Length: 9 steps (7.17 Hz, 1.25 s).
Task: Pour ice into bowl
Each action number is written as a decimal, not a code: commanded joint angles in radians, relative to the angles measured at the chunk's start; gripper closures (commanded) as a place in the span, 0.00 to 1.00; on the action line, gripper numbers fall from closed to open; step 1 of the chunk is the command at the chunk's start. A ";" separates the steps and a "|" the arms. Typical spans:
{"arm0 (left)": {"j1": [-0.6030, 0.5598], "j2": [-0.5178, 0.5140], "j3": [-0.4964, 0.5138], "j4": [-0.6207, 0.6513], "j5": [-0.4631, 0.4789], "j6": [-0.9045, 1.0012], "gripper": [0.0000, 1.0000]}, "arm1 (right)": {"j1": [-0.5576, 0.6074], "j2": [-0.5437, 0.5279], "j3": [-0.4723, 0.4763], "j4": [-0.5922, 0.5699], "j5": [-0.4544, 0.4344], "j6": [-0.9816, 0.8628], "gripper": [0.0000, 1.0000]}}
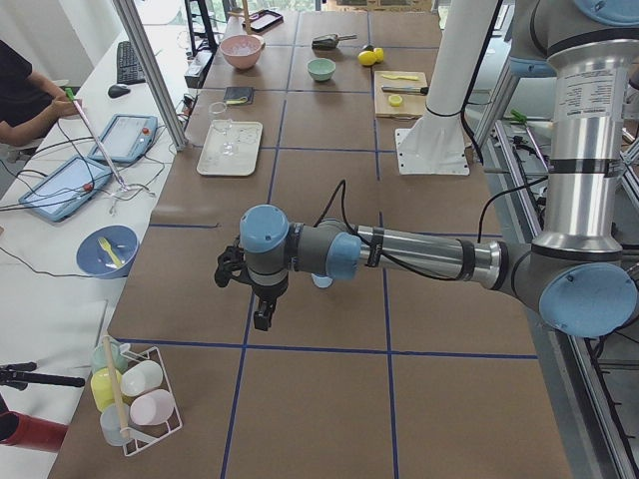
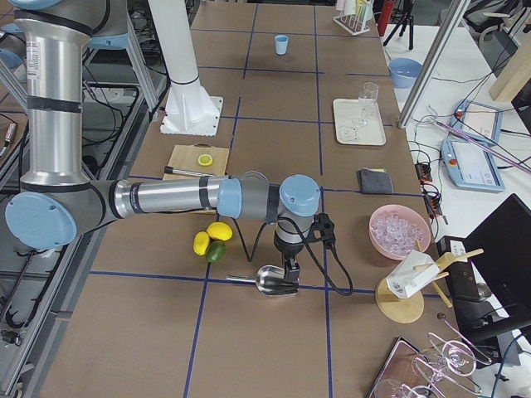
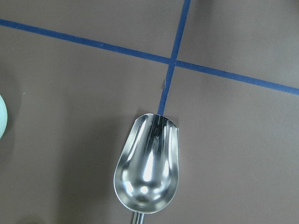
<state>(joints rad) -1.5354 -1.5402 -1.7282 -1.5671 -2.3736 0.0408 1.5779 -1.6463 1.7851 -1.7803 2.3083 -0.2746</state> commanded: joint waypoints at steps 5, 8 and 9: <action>-0.020 0.084 -0.126 0.150 0.020 0.117 0.00 | -0.016 0.020 0.008 -0.030 0.005 -0.006 0.00; -0.022 0.086 -0.071 -0.008 -0.053 0.116 0.00 | -0.021 0.016 0.007 -0.025 0.011 0.005 0.00; -0.029 0.081 -0.076 -0.027 -0.012 0.119 0.00 | -0.021 0.016 0.011 -0.025 0.017 0.006 0.00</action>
<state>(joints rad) -1.5585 -1.4565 -1.8083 -1.5481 -2.4153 0.1587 1.5583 -1.6297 1.7948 -1.8056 2.3203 -0.2718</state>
